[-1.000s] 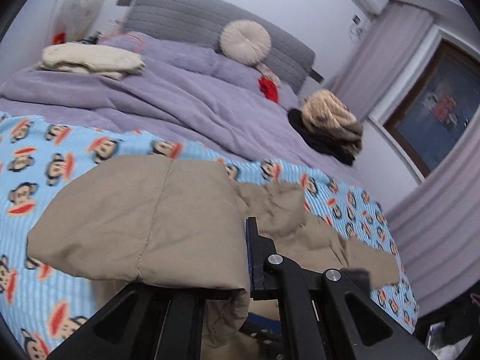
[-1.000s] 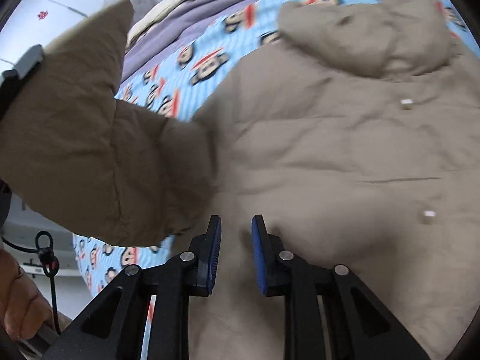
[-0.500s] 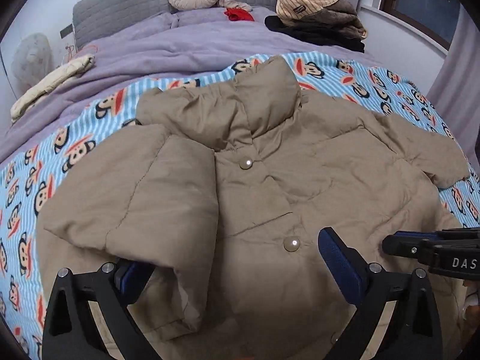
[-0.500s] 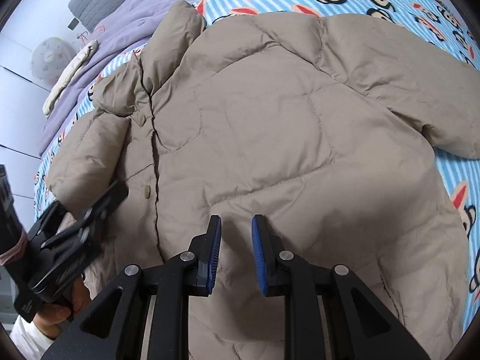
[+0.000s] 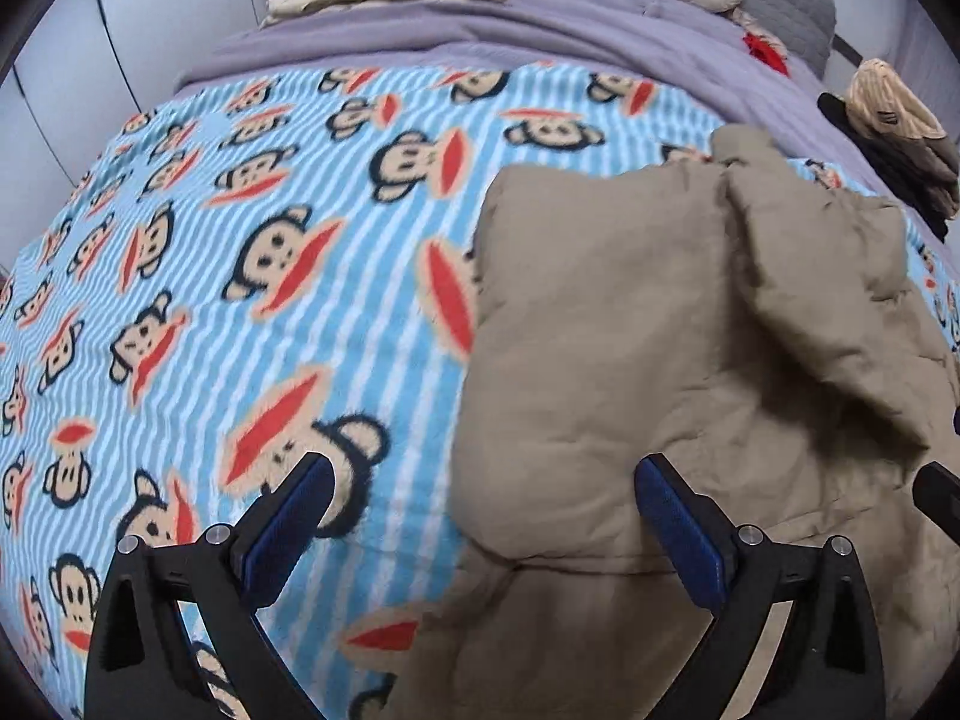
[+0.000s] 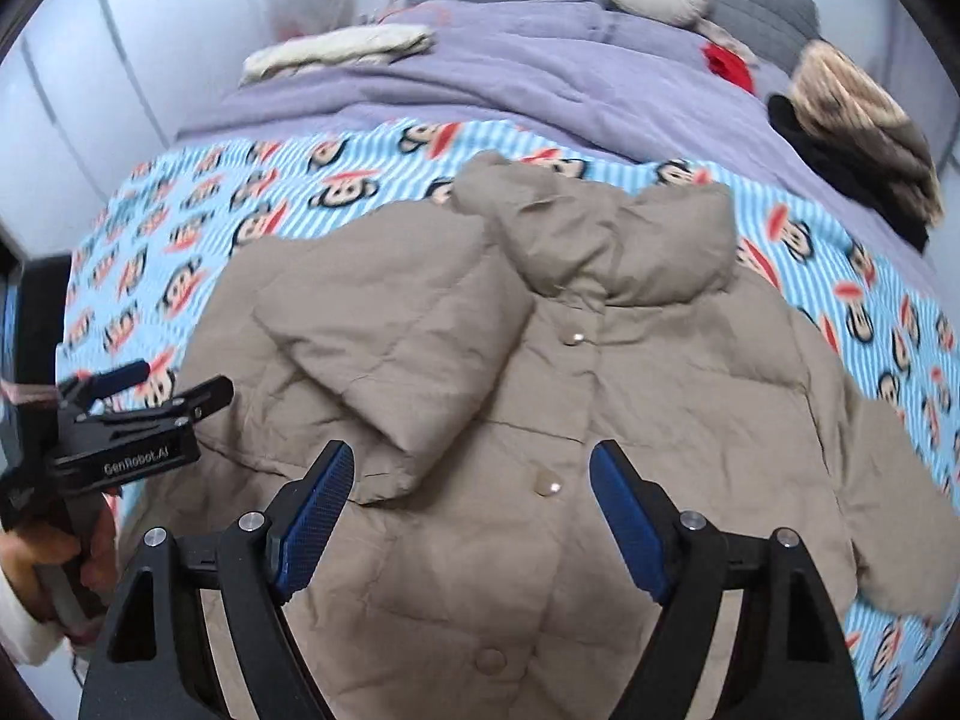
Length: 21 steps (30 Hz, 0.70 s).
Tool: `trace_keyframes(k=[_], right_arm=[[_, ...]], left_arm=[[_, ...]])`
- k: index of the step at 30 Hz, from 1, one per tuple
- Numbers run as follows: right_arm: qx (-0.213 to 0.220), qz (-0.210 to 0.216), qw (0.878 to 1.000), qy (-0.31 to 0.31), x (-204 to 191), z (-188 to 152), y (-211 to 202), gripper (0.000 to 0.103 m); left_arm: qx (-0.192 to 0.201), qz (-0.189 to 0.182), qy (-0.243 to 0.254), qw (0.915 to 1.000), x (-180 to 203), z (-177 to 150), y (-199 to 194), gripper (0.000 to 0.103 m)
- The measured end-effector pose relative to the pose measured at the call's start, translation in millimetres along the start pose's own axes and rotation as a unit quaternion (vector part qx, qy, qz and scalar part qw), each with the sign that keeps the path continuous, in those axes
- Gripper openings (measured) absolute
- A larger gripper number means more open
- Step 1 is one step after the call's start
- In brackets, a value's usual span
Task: Fold large clothes
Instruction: 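Fold the held jacket side with its sleeve over the body, release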
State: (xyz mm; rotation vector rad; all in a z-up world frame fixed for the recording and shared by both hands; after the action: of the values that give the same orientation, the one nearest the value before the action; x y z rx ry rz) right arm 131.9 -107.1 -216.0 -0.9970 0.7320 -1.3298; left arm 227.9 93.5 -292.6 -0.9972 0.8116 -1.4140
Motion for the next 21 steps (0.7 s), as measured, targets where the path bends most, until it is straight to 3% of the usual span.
trace_keyframes(k=[3,5,7,9,10,11,12,13,15,17,21], right_arm=[[-0.023,-0.056,0.994,-0.094,-38.1,15.7,34.3,0.084],[-0.011,-0.101,0.987,-0.121,-41.6,29.3,46.6,0.084],[0.007,-0.138,0.987,-0.086,-17.5,44.9,49.6,0.084],[0.018,-0.149,0.989,0.0,21.2,50.2,44.8,0.083],[0.014,-0.142,0.988,0.064,49.3,45.9,44.0,0.081],[0.01,-0.117,0.985,0.124,71.7,38.8,45.0,0.056],[0.002,-0.07,0.981,0.183,92.2,26.8,49.8,0.015],[-0.014,-0.019,0.972,0.235,107.7,11.9,58.9,0.006],[-0.042,0.026,0.957,0.287,125.0,-16.3,73.4,0.007],[-0.047,0.05,0.952,0.299,130.4,-35.0,81.2,0.007],[-0.029,0.075,0.944,0.319,132.1,-46.8,83.0,0.007]], left_arm=[[-0.007,-0.012,-0.008,0.9999,-7.1,-10.7,9.5,0.101],[-0.006,-0.01,0.001,0.9999,-4.5,-13.9,13.7,0.101],[-0.009,-0.006,0.015,0.9998,-1.3,-15.6,18.9,0.101],[-0.016,-0.011,0.025,0.9995,0.9,-13.6,20.9,0.101],[-0.024,-0.021,0.025,0.9992,0.9,-9.5,19.8,0.101],[-0.035,-0.047,0.019,0.9981,1.8,-5.3,16.1,0.101],[-0.042,-0.086,0.006,0.9954,1.8,0.9,9.3,0.101],[-0.041,-0.128,-0.012,0.9909,-0.3,10.9,1.1,0.101],[-0.04,-0.188,-0.044,0.9804,-6.9,36.6,-8.7,0.101],[-0.047,-0.215,-0.072,0.9728,-12.9,63.6,-2.2,0.101],[-0.144,-0.263,-0.101,0.9487,3.0,80.9,49.9,0.097]])
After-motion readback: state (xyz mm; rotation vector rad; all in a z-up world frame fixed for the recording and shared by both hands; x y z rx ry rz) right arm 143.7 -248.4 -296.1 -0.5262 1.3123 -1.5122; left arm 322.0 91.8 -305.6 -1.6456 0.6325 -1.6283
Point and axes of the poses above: each gripper's, at about its wrist camera, not at the fingertips, and y roughly the way its jaws point, x to its right, z to its top, the point moved 5 cm from there along y, roughly the way its jaws point, and after that the axes turned 10 degrees about -y, right-handed, at the moved point
